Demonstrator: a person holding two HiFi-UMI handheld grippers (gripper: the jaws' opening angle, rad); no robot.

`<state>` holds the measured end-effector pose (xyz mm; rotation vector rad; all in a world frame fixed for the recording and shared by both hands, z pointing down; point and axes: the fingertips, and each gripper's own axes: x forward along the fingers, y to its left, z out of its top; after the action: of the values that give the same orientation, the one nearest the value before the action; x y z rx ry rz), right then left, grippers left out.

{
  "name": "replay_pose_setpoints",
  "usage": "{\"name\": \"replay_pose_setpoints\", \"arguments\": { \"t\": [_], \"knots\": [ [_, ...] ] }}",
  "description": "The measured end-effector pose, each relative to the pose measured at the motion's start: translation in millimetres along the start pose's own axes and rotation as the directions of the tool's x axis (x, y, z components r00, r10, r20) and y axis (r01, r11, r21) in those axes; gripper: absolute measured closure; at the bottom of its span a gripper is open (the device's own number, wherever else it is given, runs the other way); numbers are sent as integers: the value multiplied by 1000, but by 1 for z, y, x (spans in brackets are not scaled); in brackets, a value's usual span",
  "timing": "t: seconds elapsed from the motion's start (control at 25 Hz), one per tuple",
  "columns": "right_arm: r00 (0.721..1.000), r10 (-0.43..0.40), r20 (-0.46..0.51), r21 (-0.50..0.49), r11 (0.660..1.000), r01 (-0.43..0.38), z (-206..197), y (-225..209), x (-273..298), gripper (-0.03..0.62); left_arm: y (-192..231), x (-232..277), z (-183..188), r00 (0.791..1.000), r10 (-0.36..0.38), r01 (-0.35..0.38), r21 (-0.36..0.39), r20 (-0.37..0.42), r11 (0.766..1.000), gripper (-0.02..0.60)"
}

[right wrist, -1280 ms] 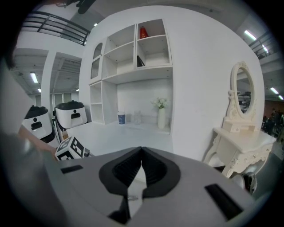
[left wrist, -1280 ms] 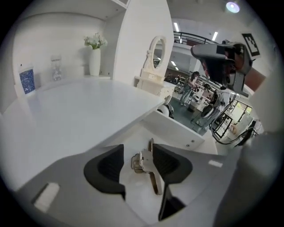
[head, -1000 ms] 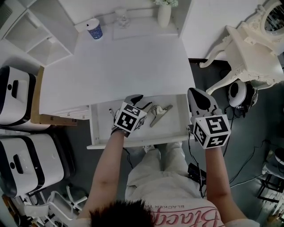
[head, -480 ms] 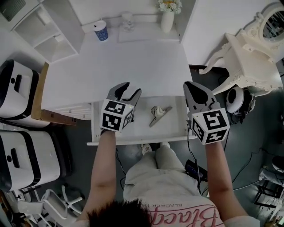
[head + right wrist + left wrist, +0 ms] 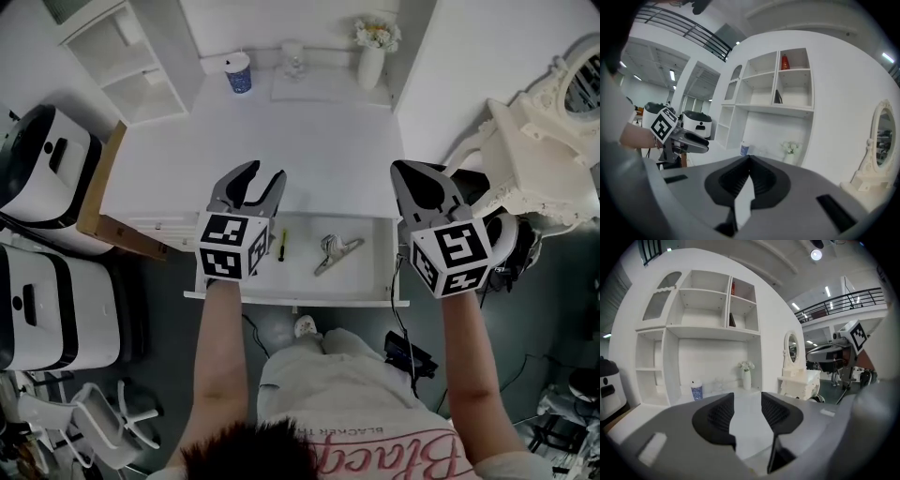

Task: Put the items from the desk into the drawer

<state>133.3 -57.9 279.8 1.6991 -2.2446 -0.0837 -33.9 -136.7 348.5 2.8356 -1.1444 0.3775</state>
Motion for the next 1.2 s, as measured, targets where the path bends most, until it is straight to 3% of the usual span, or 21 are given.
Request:
{"name": "replay_pose_setpoints", "arguments": {
  "t": [0.16, 0.28, 0.36, 0.44, 0.92, 1.2],
  "knots": [
    [999, 9, 44, -9, 1000, -9, 19, -7, -6, 586, 0, -19, 32, 996, 48, -48, 2, 71, 999, 398],
    [997, 10, 77, -15, 1000, -9, 33, -11, -10, 586, 3, -34, 55, 986, 103, -106, 10, 128, 994, 497],
    [995, 12, 101, -23, 1000, -10, 43, -12, -12, 586, 6, -44, 68, 977, 136, -140, 14, 161, 990, 514],
    [991, 14, 130, -36, 999, -10, 54, -10, -16, 586, 8, -55, 81, 967, 163, -170, 19, 195, 985, 572],
    [972, 33, 233, -92, 996, -12, 99, 5, -28, 586, 15, -115, 146, 892, 252, -287, 40, 375, 957, 572],
    [967, 37, 254, -92, 996, -14, 107, 10, -31, 586, 13, -131, 163, 872, 258, -305, 48, 416, 951, 572]
  ]
}}
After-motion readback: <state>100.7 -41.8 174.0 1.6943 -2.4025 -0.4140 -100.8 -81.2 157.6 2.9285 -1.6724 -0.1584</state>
